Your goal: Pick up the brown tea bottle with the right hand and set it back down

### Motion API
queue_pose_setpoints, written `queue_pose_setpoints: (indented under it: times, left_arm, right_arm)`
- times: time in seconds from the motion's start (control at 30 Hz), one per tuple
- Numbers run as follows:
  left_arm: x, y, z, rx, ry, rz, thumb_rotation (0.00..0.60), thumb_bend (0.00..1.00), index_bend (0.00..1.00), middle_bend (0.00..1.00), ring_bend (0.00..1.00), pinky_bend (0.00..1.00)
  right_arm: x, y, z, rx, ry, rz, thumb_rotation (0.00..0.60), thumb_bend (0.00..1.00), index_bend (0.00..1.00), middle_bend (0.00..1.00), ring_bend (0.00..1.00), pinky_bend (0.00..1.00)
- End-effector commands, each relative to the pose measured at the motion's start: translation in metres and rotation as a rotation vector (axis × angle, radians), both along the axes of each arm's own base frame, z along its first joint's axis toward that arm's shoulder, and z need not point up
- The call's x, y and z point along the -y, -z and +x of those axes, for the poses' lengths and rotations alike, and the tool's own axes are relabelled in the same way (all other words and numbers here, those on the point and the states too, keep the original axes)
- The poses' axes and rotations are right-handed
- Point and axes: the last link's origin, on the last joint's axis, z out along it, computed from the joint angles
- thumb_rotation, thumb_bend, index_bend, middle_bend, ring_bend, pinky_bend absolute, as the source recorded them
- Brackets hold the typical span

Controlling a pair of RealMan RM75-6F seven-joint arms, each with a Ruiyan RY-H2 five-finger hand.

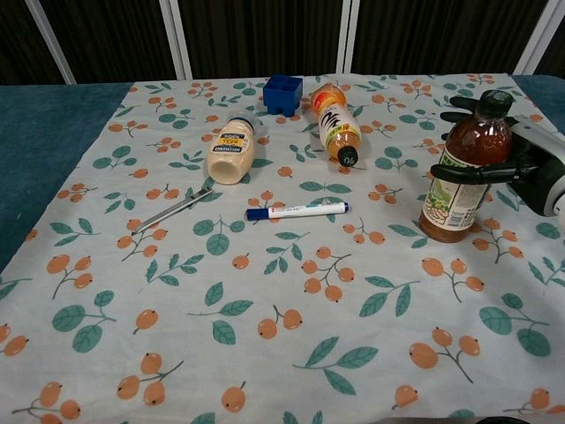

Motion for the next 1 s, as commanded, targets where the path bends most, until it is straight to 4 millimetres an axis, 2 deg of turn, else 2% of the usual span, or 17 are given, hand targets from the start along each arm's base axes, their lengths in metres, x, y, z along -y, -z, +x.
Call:
queue_pose_setpoints:
  times: [0.03,0.8,0.9,1.0]
  left_arm:
    - [-0.0001,0.0001,0.0001,0.000,0.001,0.000,0.600,0.37,0.07,0.00,0.01,0.06]
    - [-0.0013,0.0002,-0.0003,-0.002,-0.002,-0.003,0.600,0.37,0.07,0.00,0.01,0.06]
    - [-0.0016,-0.0001,-0.0010,-0.001,-0.006,-0.004,0.600,0.37,0.08,0.00,0.01,0.06]
    - [-0.0020,-0.0003,-0.0014,-0.002,-0.010,-0.007,0.600,0.37,0.08,0.00,0.01,0.06]
  right_arm:
    - [0.0003,0.0000,0.0000,0.002,0.003,-0.001,0.600,0.04,0.00,0.05,0.10,0.14]
    - [-0.0015,0.0035,0.0006,0.009,0.010,0.013,0.600,0.04,0.00,0.06,0.11,0.14]
    - [-0.0018,0.0057,0.0011,0.008,0.009,0.018,0.600,0.05,0.00,0.11,0.11,0.15]
    - [-0.0015,0.0078,0.0017,0.007,0.009,0.015,0.600,0.11,0.04,0.15,0.16,0.18]
